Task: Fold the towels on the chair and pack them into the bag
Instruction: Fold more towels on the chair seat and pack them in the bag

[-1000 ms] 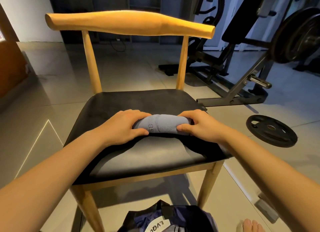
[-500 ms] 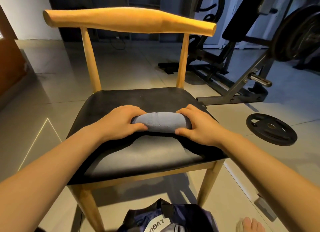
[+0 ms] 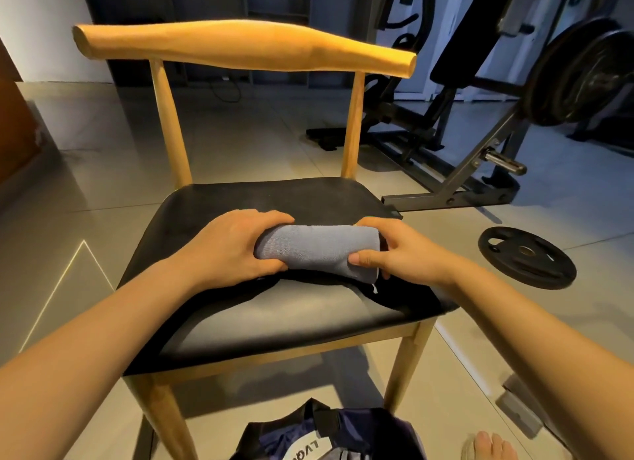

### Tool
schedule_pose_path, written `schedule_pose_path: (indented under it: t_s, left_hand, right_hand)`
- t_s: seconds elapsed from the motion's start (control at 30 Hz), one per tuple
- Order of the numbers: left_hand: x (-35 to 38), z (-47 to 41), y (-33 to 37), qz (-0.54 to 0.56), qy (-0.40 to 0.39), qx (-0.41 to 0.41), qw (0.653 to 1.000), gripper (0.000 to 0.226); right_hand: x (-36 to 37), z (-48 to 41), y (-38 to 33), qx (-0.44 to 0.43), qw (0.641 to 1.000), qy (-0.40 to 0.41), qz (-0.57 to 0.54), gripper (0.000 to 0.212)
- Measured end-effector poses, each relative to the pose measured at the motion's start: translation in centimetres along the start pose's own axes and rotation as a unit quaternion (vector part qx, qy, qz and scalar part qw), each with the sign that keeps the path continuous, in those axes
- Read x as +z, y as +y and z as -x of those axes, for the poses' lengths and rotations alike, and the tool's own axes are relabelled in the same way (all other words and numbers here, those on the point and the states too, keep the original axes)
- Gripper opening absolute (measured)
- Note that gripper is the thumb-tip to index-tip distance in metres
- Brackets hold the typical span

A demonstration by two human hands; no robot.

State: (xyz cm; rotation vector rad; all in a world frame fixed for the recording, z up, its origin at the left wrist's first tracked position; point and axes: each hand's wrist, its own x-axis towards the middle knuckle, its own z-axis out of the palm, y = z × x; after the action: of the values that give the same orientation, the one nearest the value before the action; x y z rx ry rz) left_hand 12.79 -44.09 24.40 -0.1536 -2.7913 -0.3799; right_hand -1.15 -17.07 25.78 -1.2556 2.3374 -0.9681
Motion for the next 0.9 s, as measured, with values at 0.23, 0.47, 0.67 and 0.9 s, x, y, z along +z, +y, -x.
schedule_pose_path:
  t_s: [0.23, 0.47, 0.67, 0.9]
  left_hand:
    - [-2.5, 0.1, 1.7, 0.189, 0.024, -0.036, 0.981, 0.047]
    - [-4.3, 0.4, 3.7, 0.378, -0.014, -0.103, 0.92, 0.03]
    - [-4.5, 1.6, 4.5, 0.562, -0.165, -0.157, 0.795, 0.04]
    - [-3.9, 2.0, 13.2, 0.224, 0.05, 0.012, 0.973, 0.074]
  right_hand:
    - [-1.6, 1.5, -2.0, -0.041, 0.988, 0.067, -0.134, 0.029]
    - [-2.8, 3.5, -4.1, -0.072, 0.988, 0.069, -0.122, 0.051]
    - [-4.2, 6.0, -6.4, -0.048, 0.987, 0.061, -0.139, 0.042]
    - [-4.1, 6.5, -8.6, 0.065, 0.976, 0.122, -0.169, 0.022]
